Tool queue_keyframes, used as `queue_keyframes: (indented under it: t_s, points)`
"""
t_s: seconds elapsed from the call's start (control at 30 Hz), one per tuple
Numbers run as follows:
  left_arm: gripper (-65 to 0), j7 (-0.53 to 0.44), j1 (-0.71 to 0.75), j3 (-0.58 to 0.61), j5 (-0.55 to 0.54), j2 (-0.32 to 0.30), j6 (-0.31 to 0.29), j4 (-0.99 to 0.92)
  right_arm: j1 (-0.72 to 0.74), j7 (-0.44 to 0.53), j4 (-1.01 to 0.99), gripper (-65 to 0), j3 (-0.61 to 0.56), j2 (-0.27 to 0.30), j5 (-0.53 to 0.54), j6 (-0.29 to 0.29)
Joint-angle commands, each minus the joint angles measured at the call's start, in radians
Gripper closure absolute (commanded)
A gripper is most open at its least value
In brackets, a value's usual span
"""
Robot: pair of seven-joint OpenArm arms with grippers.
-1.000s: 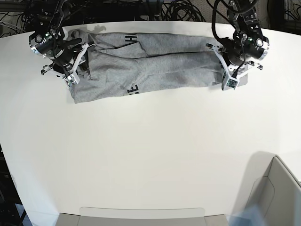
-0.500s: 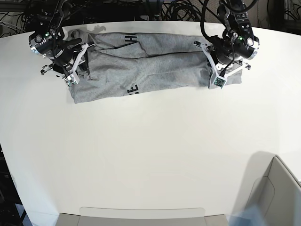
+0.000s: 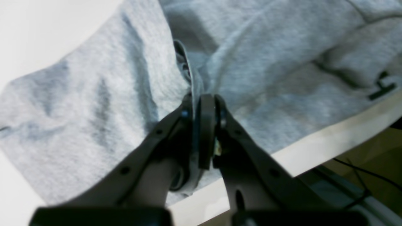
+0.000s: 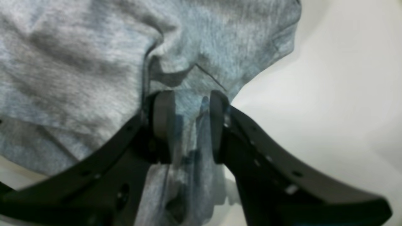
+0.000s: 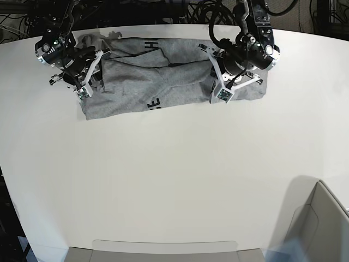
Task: Fold the T-shirt properly
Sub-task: 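Carry the strip end with the left gripper toward the right gripper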
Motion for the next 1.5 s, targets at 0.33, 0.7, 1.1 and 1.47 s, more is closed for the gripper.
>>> queue_keyframes:
  t_s: [0.33,0.7,1.1,1.47]
  points:
    - [0.0,-0.014,-0.008,0.067,-0.01,0.001,-0.001,0.015,0.012,0.017,0.016,-19.3,0.0,0.005,0.013,0.01]
    - [-8.9,-0.014,-0.008,0.096,-0.005,-0.003,-0.001,0.013,0.012,0.017,0.016,-19.3,0.0,0.005,0.013,0.01]
    - [-23.9,-0.014,-0.01,0.099,-0.2,-0.005,-0.001,0.018,0.012,0.017,0.017,-19.3,0.0,0.005,0.013,0.01]
    - [-7.9,-0.014,-0.036,-0.237,-0.522,-0.126,-0.001,0.009,0.025,0.017,0.051,-19.3,0.011,0.004,0.017,0.01]
